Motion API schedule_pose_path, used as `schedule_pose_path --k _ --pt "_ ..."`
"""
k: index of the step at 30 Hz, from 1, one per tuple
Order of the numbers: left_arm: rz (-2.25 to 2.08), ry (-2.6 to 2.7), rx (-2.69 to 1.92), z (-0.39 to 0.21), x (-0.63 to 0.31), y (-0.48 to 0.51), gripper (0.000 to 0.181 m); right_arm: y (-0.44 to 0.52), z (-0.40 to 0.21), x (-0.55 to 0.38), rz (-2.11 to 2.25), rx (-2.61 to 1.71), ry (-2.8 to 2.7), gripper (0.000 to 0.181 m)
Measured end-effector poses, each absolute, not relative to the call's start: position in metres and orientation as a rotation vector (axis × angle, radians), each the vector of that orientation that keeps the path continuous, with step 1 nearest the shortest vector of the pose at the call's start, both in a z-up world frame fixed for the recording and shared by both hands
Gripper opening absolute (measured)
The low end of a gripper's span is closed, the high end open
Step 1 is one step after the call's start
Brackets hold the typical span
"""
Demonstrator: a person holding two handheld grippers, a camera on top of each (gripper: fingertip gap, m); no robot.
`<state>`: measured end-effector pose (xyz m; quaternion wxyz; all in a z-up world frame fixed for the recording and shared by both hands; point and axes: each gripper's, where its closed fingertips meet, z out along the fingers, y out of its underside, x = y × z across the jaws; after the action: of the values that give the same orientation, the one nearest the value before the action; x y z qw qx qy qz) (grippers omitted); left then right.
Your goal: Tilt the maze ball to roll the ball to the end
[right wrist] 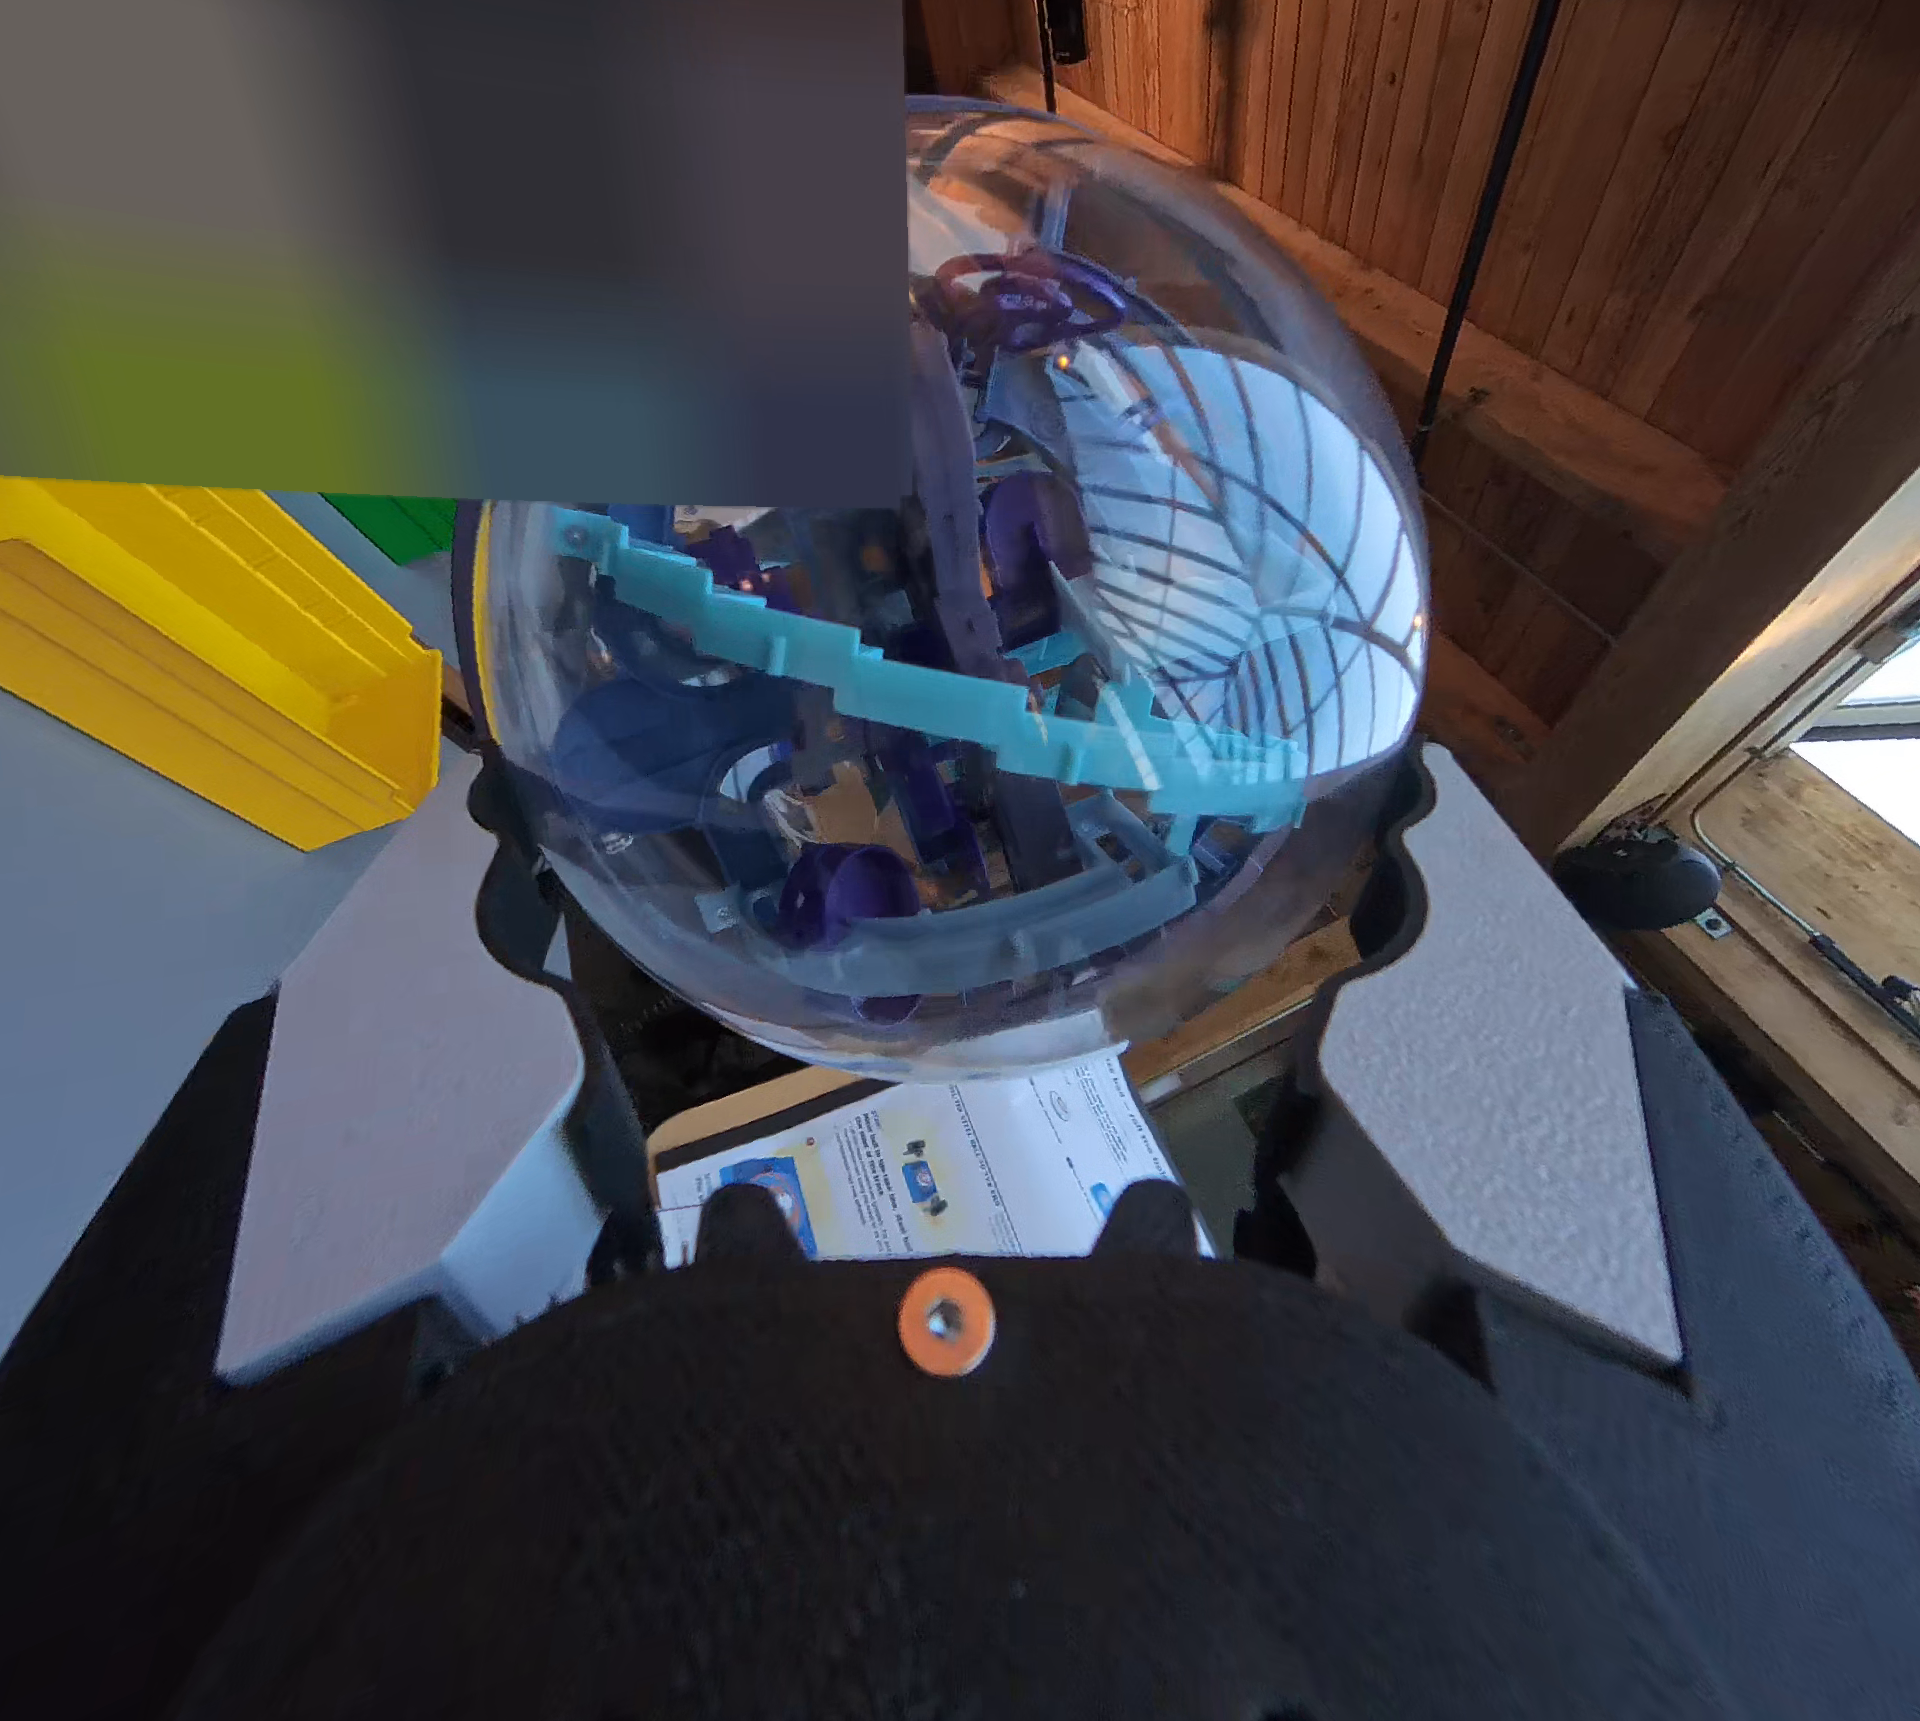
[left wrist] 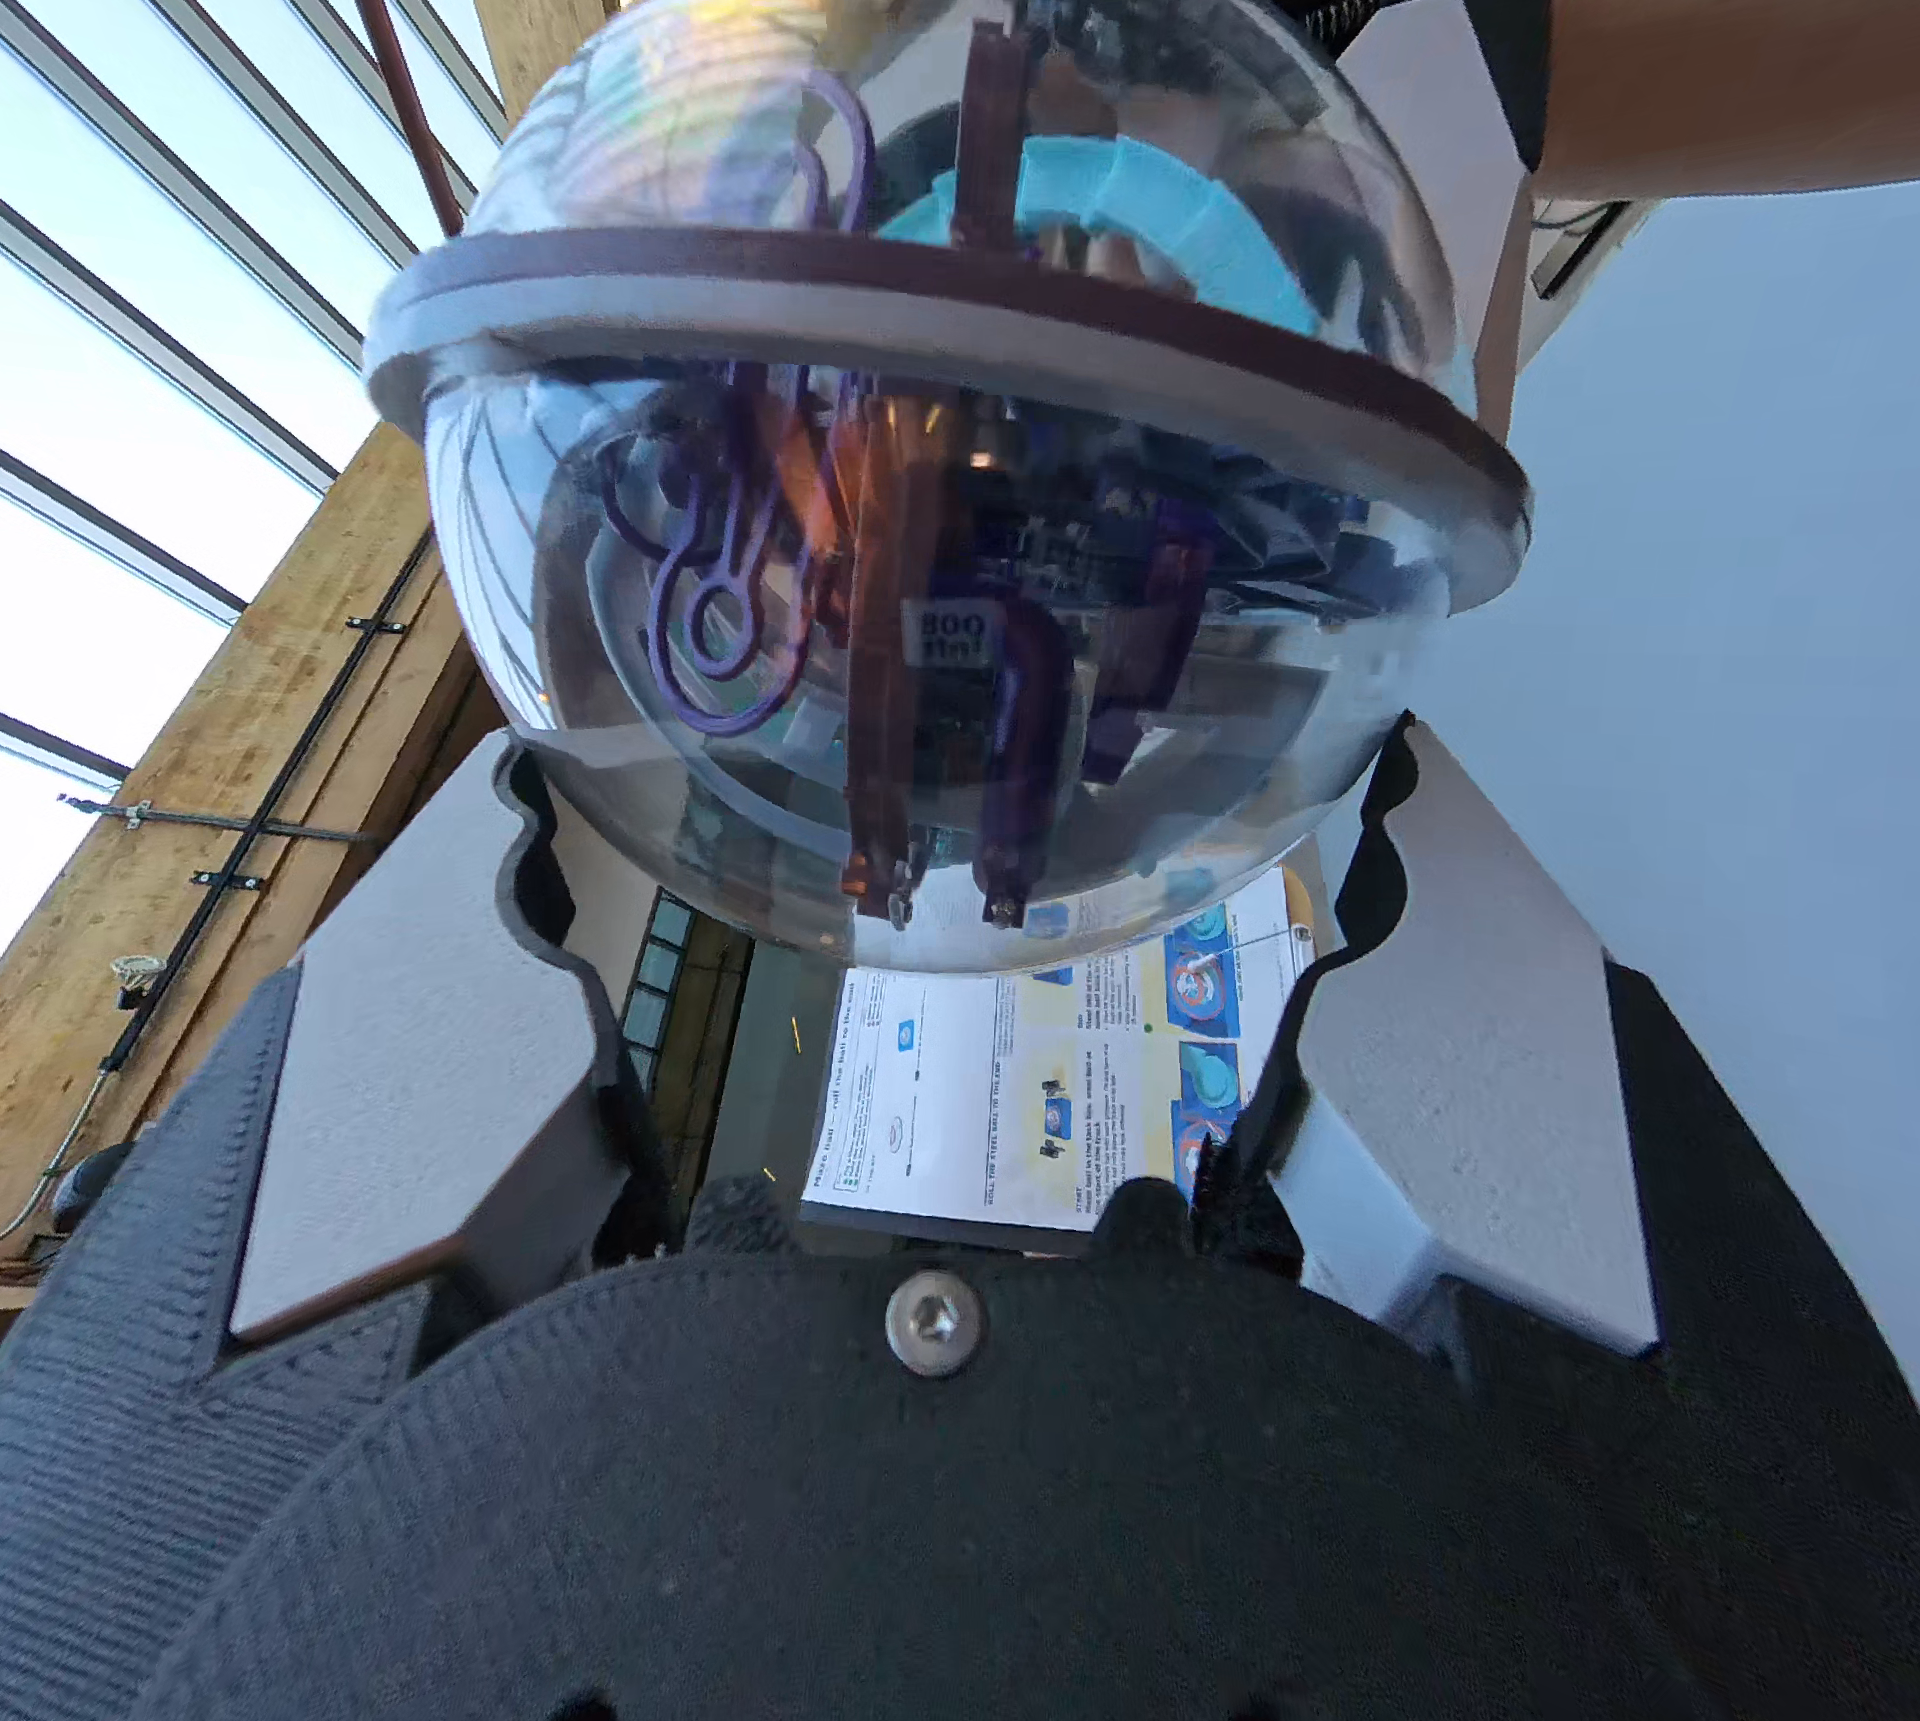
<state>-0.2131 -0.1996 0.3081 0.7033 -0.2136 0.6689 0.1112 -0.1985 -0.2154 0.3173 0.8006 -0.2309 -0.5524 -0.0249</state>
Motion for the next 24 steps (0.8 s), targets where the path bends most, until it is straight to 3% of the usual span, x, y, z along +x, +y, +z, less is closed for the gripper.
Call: schedule_pose_path --k 24 --pt "0.533 1.634 -0.470 0.323 -0.167 -0.195 0.149 -0.229 0.330 -0.147 -0.140 -0.345 -0.953 0.157"
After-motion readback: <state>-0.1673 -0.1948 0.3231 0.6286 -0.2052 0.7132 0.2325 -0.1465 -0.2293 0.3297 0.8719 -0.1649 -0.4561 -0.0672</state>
